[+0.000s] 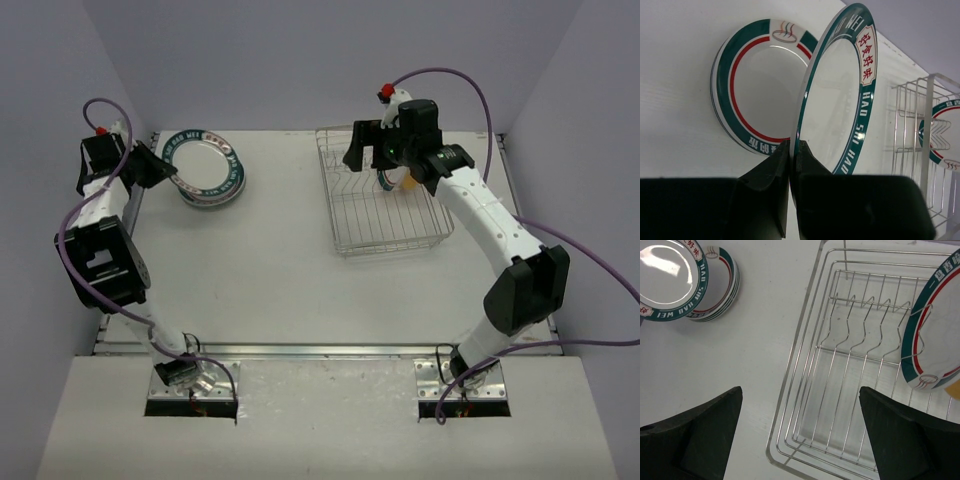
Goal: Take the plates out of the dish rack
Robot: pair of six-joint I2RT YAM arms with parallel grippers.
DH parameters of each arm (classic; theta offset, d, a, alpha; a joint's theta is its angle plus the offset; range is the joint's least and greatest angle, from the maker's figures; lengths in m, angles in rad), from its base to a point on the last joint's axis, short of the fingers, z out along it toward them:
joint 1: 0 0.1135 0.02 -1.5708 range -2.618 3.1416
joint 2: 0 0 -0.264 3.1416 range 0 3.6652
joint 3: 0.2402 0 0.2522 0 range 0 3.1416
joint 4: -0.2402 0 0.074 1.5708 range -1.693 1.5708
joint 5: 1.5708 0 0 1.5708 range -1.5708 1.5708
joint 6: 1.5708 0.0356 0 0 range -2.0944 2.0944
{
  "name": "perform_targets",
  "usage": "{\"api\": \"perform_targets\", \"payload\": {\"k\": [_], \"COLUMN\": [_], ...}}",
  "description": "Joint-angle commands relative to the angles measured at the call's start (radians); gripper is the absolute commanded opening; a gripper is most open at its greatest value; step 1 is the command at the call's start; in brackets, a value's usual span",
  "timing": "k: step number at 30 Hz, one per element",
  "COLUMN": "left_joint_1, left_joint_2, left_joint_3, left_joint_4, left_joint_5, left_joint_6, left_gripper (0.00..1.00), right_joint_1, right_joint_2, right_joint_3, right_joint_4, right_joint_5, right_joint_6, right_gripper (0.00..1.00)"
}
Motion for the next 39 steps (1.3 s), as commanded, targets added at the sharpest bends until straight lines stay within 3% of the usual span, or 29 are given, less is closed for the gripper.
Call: {"api": "perform_targets", "payload": {"k": [1,4,7,9,15,16,19,23,28,30,34,36,39], "left_joint_1": [0.005,0.007,0.009,0.011,0.012,0.01,0.003,-0.032,-0.097,-0.129,-0.19,-0.217,-0.243], "left_joint_2": [0.081,0.127,0.16,0.168,0.116,0.091,0.044,-0.033,-0.196,-0.279,-0.435,-0.494,-0.554], "left_joint_3": [0.071,0.1,0.114,0.115,0.093,0.089,0.084,0.069,-0.058,-0.117,-0.257,-0.285,-0.323], "left_joint_4": [0.03,0.019,0.006,0.004,-0.005,-0.004,-0.019,-0.046,0.015,0.042,0.092,0.122,0.131], "left_joint_5": [0.005,0.013,0.006,0.008,-0.063,-0.081,-0.179,-0.324,-0.438,-0.469,-0.431,-0.42,-0.37], "left_joint_6": [-0.048,-0.035,-0.026,-0.019,0.04,0.056,0.144,0.291,0.433,0.466,0.475,0.464,0.431], "left_gripper": [0.0,0.0,0.07,0.27,0.75,0.87,0.97,1.0,1.0,1.0,1.0,1.0,1.0], "right_joint_1": [0.004,0.004,0.004,0.004,0.004,0.004,0.004,0.004,0.004,0.004,0.002,0.002,0.002], "right_joint_2": [-0.05,-0.053,-0.05,-0.048,-0.048,-0.049,-0.044,-0.031,0.006,0.033,0.086,0.102,0.134], "right_joint_3": [-0.014,-0.019,-0.019,-0.017,-0.014,-0.014,-0.012,-0.009,0.014,0.036,0.056,0.06,0.068], "right_joint_4": [0.007,0.009,0.007,0.007,0.006,0.007,0.007,0.009,0.018,0.018,0.045,0.073,0.129], "right_joint_5": [0.007,-0.003,-0.009,-0.014,0.011,0.021,0.109,0.254,0.419,0.483,0.588,0.644,0.728], "right_joint_6": [-0.011,-0.018,-0.021,-0.021,-0.027,-0.026,-0.03,-0.047,-0.099,-0.128,-0.163,-0.173,-0.211], "right_gripper": [0.99,0.99,0.99,0.99,0.99,0.99,0.99,0.99,0.98,0.9,0.51,0.47,0.49]}}
